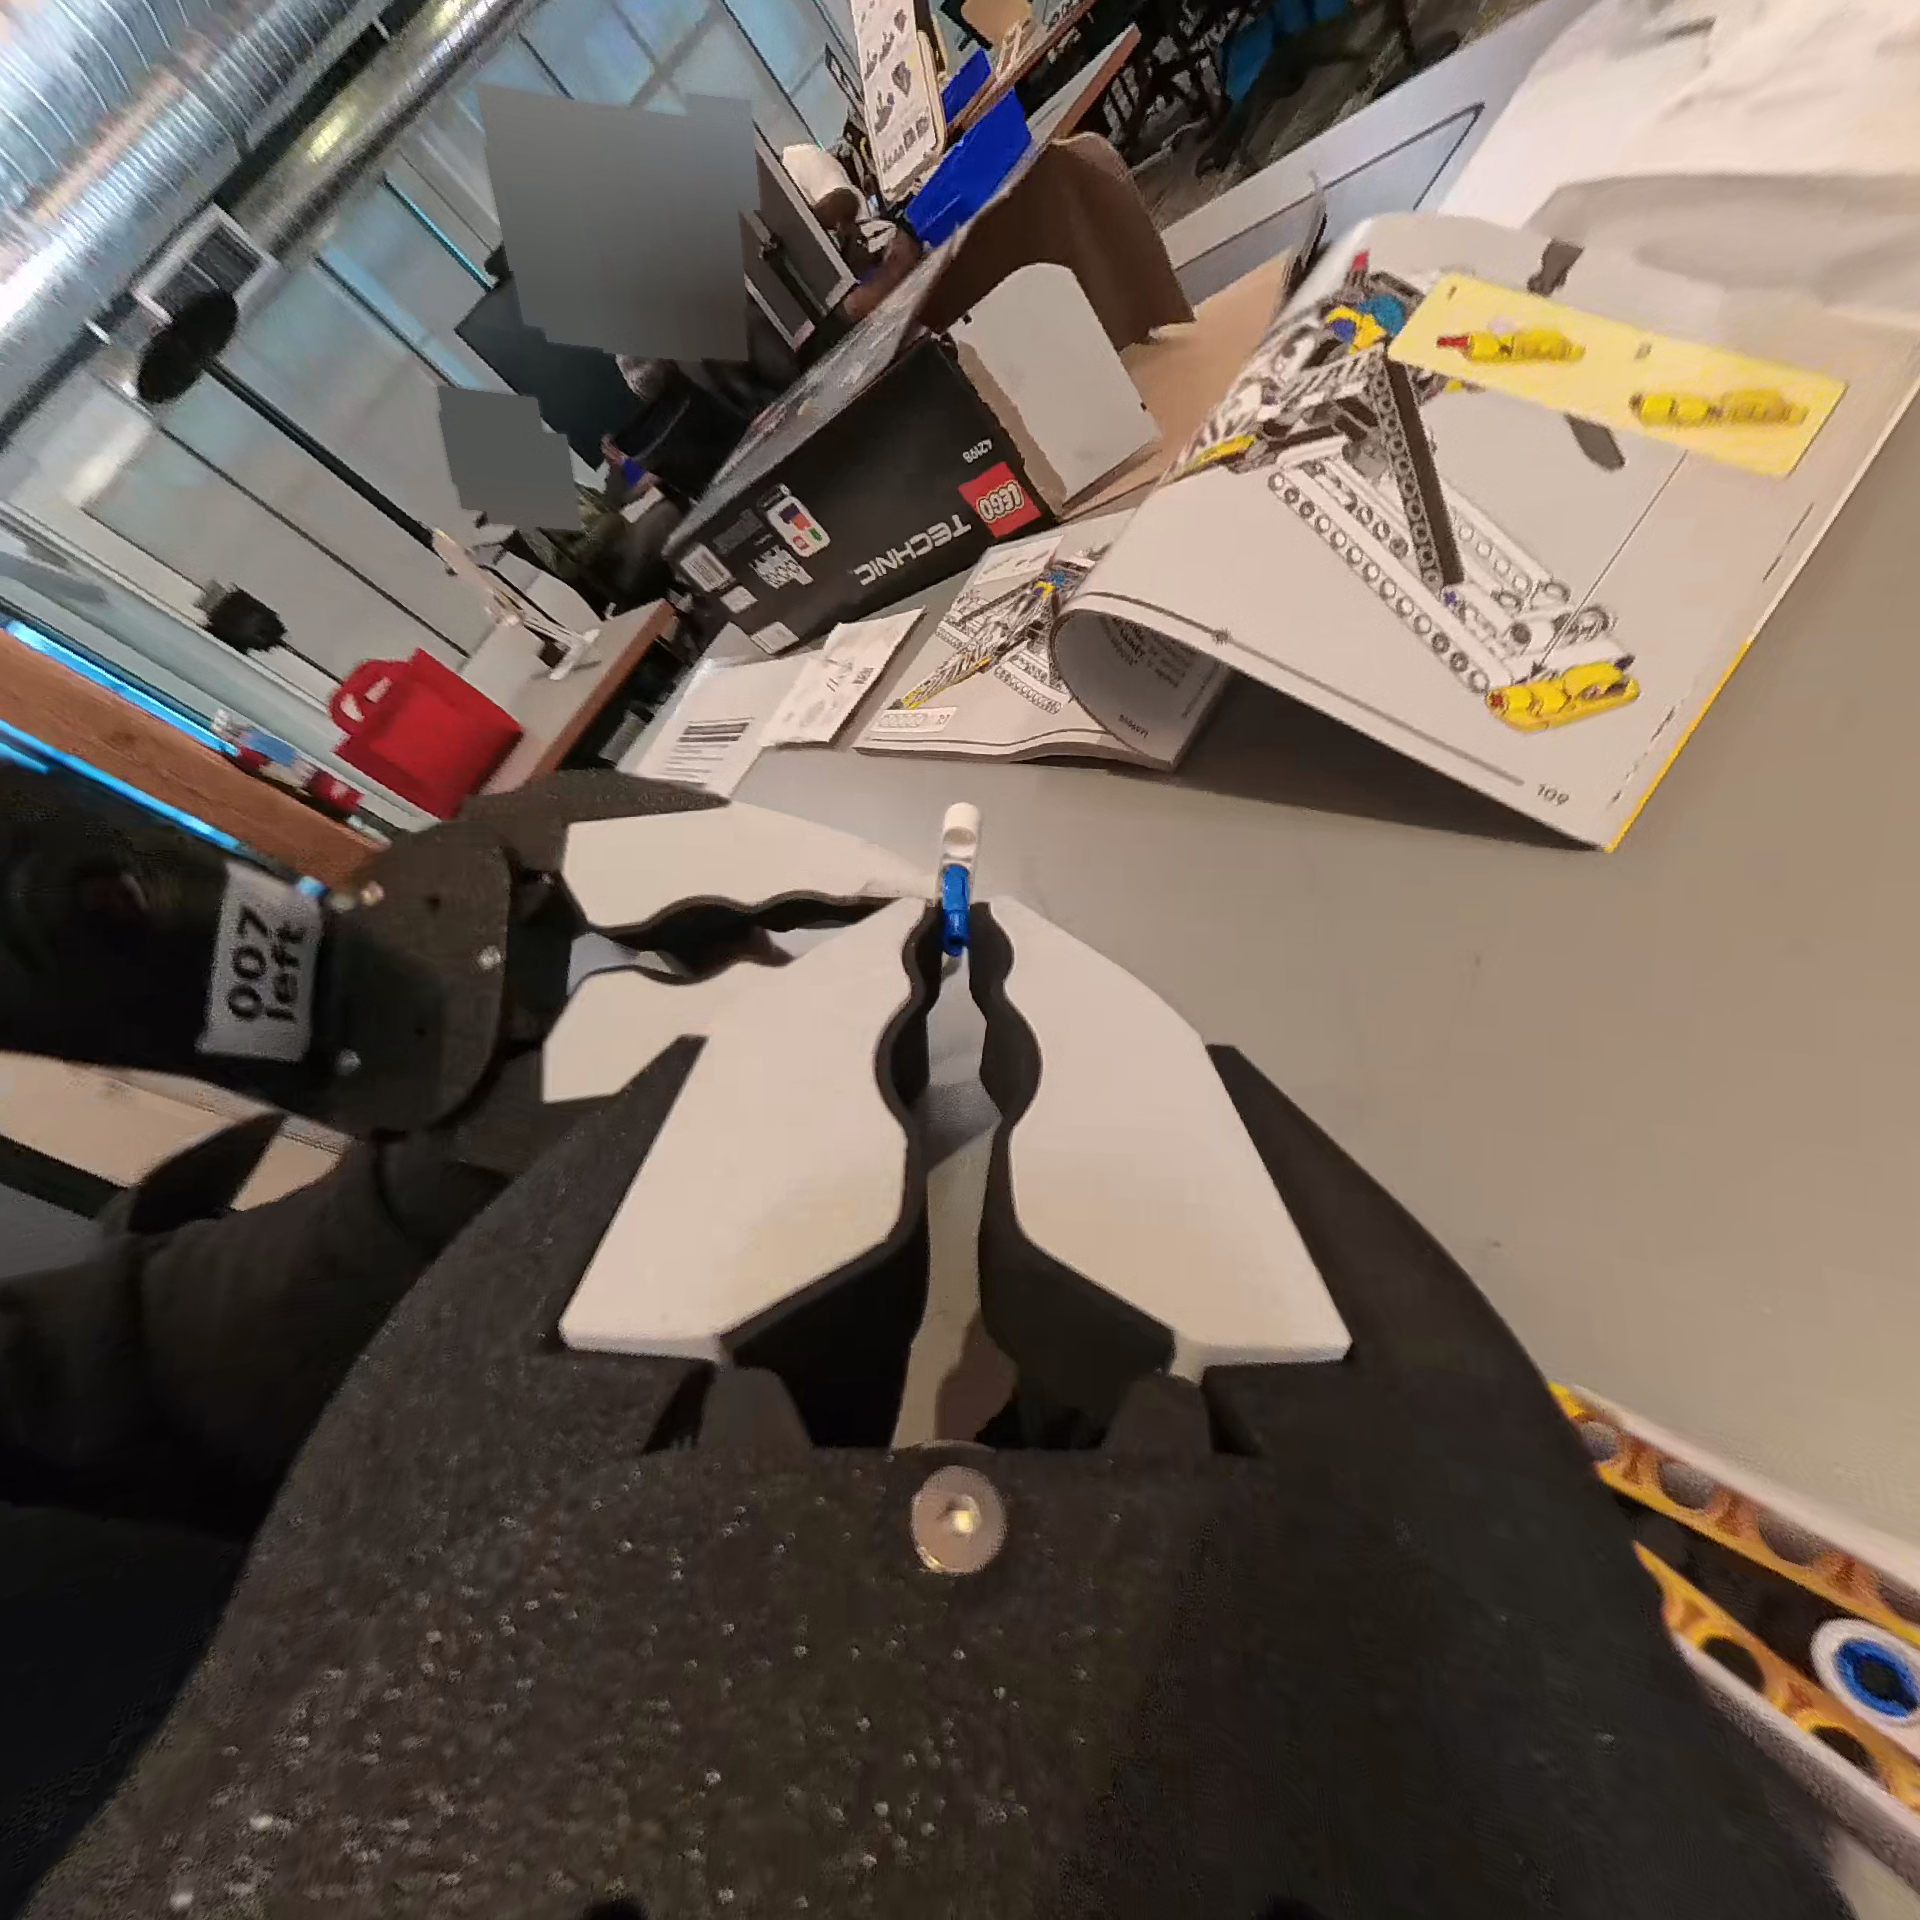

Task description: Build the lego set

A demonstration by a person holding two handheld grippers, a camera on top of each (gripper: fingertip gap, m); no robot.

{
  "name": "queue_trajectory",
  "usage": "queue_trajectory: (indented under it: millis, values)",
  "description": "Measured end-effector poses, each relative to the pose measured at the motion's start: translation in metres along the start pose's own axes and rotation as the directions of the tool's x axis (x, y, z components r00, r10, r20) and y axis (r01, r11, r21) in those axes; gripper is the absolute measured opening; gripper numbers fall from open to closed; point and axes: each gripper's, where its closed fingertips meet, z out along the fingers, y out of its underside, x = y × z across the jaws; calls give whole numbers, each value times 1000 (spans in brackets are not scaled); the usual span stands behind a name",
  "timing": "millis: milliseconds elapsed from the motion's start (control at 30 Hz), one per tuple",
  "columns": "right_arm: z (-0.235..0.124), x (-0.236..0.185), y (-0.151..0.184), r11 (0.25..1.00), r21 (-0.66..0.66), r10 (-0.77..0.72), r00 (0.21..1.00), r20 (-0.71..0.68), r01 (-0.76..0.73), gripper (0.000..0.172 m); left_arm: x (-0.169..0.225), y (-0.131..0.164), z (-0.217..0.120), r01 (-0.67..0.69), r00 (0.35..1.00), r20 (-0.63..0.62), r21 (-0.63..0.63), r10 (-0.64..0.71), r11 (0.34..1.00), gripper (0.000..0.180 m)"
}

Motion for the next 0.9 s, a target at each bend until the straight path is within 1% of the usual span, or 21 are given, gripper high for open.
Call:
queue_trajectory:
  millis: [100, 133, 167, 200, 267, 400, 633, 700, 767, 800, 900]
  values:
    - [0, 0, 0, 995, -9, -101, 994, -37, 101, 4, 1, -1, 0, 43, 999, -25, 7, -43, 999, 7]
    - [1, 1, 1, 991, -20, -137, 989, -57, 136, 5, 4, -4, -1, 41, 998, -41, 25, -40, 999, 7]
    - [1, 1, 2, 987, -25, -160, 985, -71, 159, 5, 4, -3, 0, 24, 999, -26, 10, -24, 1000, 7]
    - [2, 1, 2, 986, -27, -165, 983, -74, 164, 5, 3, -1, 1, -5, 1000, -4, -6, 5, 1000, 7]
    - [3, 1, 1, 988, -21, -153, 986, -66, 152, 4, 1, -1, 1, 1, 1000, 7, -21, -1, 1000, 7]
    - [4, -1, 1, 987, -24, -162, 985, -57, 160, 5, 1, -2, -2, -29, 1000, -5, -8, 29, 1000, 7]
    - [4, 1, 3, 991, -48, -128, 991, -23, 127, 4, 3, -2, -1, -67, 998, -11, -2, 67, 998, 8]
    - [4, 0, 3, 992, -53, -115, 993, 0, 115, 5, 0, -2, -1, -27, 1000, -15, 3, 27, 1000, 7]
    - [4, -5, 1, 992, -44, -114, 992, 51, 117, 6, -3, -4, -3, 80, 996, -46, 29, -79, 996, 7]
    - [2, -8, -1, 991, -36, -122, 989, 81, 125, 9, -5, -4, -4, 117, 991, -64, 41, -114, 992, 7]
    - [-4, -17, -5, 984, -23, -172, 972, 162, 178, 22, -8, 0, -7, 154, 982, -115, 44, -148, 987, 7]
